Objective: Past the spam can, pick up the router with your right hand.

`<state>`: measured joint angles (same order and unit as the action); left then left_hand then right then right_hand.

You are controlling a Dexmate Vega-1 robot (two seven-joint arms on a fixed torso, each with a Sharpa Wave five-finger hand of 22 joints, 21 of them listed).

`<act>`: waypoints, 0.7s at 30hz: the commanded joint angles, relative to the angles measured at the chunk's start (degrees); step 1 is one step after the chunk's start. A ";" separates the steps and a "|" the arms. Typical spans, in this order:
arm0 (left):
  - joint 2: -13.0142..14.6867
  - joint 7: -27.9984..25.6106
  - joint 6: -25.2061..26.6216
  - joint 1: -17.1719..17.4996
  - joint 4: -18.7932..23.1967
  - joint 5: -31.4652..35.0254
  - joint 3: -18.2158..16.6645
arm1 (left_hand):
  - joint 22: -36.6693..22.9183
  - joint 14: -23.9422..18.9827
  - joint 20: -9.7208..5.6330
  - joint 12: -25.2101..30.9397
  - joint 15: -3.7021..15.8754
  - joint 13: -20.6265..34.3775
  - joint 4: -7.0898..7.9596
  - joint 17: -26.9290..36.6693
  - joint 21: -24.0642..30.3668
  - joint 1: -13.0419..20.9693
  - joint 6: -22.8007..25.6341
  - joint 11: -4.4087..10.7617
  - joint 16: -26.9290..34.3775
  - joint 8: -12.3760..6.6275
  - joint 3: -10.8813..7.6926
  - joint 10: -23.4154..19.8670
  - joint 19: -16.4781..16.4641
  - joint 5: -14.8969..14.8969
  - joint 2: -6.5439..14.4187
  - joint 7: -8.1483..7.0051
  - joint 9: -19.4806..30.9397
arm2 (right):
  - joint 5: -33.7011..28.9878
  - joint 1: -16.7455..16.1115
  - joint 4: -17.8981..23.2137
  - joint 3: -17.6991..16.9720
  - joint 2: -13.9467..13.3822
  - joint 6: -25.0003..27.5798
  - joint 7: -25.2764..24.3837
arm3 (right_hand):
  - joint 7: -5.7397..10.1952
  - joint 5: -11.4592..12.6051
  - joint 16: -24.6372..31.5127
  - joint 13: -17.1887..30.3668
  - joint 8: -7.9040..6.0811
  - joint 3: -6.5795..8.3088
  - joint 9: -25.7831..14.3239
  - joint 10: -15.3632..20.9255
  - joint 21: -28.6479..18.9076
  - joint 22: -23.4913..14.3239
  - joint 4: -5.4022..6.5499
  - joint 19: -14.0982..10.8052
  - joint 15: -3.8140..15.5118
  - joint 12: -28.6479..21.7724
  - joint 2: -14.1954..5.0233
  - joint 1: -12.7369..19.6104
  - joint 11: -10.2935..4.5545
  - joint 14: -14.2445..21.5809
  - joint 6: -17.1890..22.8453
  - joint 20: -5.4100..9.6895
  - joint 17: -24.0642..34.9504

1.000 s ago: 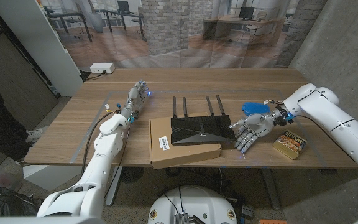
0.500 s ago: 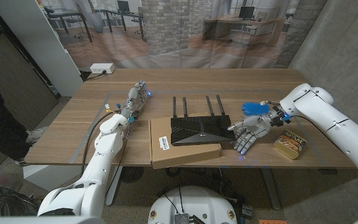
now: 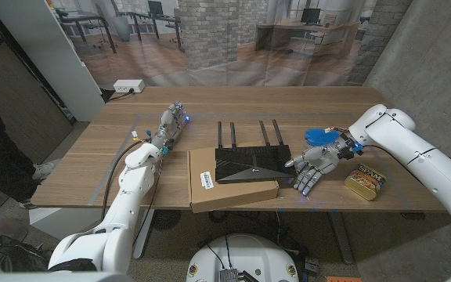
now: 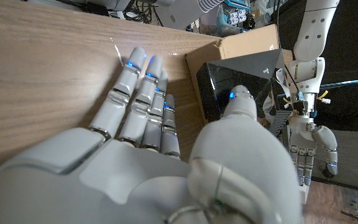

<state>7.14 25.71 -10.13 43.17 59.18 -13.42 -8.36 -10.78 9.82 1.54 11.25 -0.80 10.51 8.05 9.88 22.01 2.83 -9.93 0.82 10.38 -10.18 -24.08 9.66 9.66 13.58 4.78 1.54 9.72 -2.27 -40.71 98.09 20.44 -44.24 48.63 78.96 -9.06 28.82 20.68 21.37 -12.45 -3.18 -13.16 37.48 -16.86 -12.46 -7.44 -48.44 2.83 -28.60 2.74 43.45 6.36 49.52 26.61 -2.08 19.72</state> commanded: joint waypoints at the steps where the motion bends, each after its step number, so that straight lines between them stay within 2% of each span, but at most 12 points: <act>1: -0.21 0.54 0.14 -0.57 -0.89 0.39 -0.73 | -0.27 8.00 0.26 0.09 -0.49 0.13 0.07 0.15 -0.07 0.42 -2.70 -0.35 0.14 -0.14 0.21 3.92 1.14 0.31 1.43 0.44 0.16 | -1.31 0.05 0.80 0.51 0.42 0.88 -0.01 | -3.00 1.03 4.52 4.63 -0.30 -1.63 -0.76 -0.16 -1.50 -1.50 -0.60 -1.15 1.79 -4.26 0.11 3.31 -1.28 2.20 2.03 0.83 6.72; 4: -0.27 0.59 0.24 -0.61 -0.97 0.45 -0.91 | -0.27 8.00 0.27 0.09 -0.48 0.13 0.07 0.15 -0.09 0.43 -2.72 -0.31 0.14 -0.14 0.22 3.94 1.14 0.32 1.42 0.45 0.16 | -2.19 -0.26 1.18 0.03 0.77 1.24 -0.01 | -2.99 1.40 7.53 7.48 -0.48 -2.79 -1.37 -0.48 -2.70 -2.44 -0.63 -2.10 3.57 -6.81 0.35 4.92 -1.54 2.87 2.98 1.68 11.34; 5: -0.28 0.59 0.24 -0.64 -1.01 0.48 -0.97 | -0.27 7.99 0.26 0.09 -0.50 0.13 0.07 0.15 -0.10 0.43 -2.72 -0.32 0.14 -0.14 0.22 3.95 1.15 0.32 1.42 0.46 0.16 | -2.27 -0.34 1.20 -0.13 0.88 1.24 -0.01 | -2.96 1.67 10.52 9.99 -0.79 -3.69 -2.03 -0.76 -3.67 -3.40 -0.45 -2.36 4.44 -9.10 0.21 6.19 -1.80 3.28 4.12 2.34 15.91; 8: -0.32 0.64 0.32 -0.66 -1.04 0.55 -1.12 | -0.27 8.01 0.24 0.09 -0.48 0.13 0.06 0.15 -0.11 0.44 -2.73 -0.28 0.14 -0.14 0.23 3.95 1.14 0.32 1.41 0.45 0.16 | -3.43 -0.69 1.62 -0.71 1.38 1.63 -0.02 | -2.90 2.00 13.15 12.41 -1.15 -4.46 -2.75 0.09 -5.14 -4.53 -0.45 -3.54 5.25 -11.72 0.06 7.66 -2.29 4.07 5.29 3.52 19.95; 12: -0.39 0.70 0.43 -0.69 -1.12 0.58 -1.35 | -0.28 8.00 0.27 0.10 -0.50 0.13 0.06 0.15 -0.14 0.45 -2.72 -0.31 0.14 -0.15 0.25 3.93 1.14 0.33 1.40 0.43 0.16 | -4.61 -1.50 2.09 -2.33 2.40 2.00 -0.37 | -2.01 2.56 15.56 15.91 -2.94 -5.45 -4.00 2.51 -7.46 -6.50 -0.28 -4.98 6.71 -15.83 -0.58 9.49 -4.08 6.14 9.90 4.66 24.19; 21: -0.60 0.82 0.48 -0.85 -1.46 0.80 -1.64 | -0.29 8.01 0.32 0.12 -0.51 0.13 0.05 0.15 -0.20 0.48 -2.73 -0.31 0.15 -0.16 0.28 3.92 1.12 0.35 1.42 0.45 0.16 | -5.25 -3.43 2.59 -6.40 4.56 1.96 -1.20 | -0.09 3.71 19.82 22.06 -6.38 -7.17 -6.82 9.51 -13.75 -12.15 -0.22 -8.05 8.70 -23.22 -2.75 13.75 -5.87 12.55 18.87 7.09 31.85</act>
<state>6.76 26.35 -9.93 42.52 58.11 -12.88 -9.58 -10.78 9.82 1.54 11.25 -0.80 10.51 8.06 9.88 21.79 3.05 -9.93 0.82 10.38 -10.18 -24.08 9.66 9.66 13.58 5.00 1.54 9.72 -6.39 -42.24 100.01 17.90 -41.82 50.38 78.56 -8.69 32.07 39.51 41.91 -17.99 -9.73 -19.21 45.15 -28.96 -23.10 -7.64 -55.66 9.82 -50.14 0.27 55.74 0.97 60.47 42.62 4.52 49.73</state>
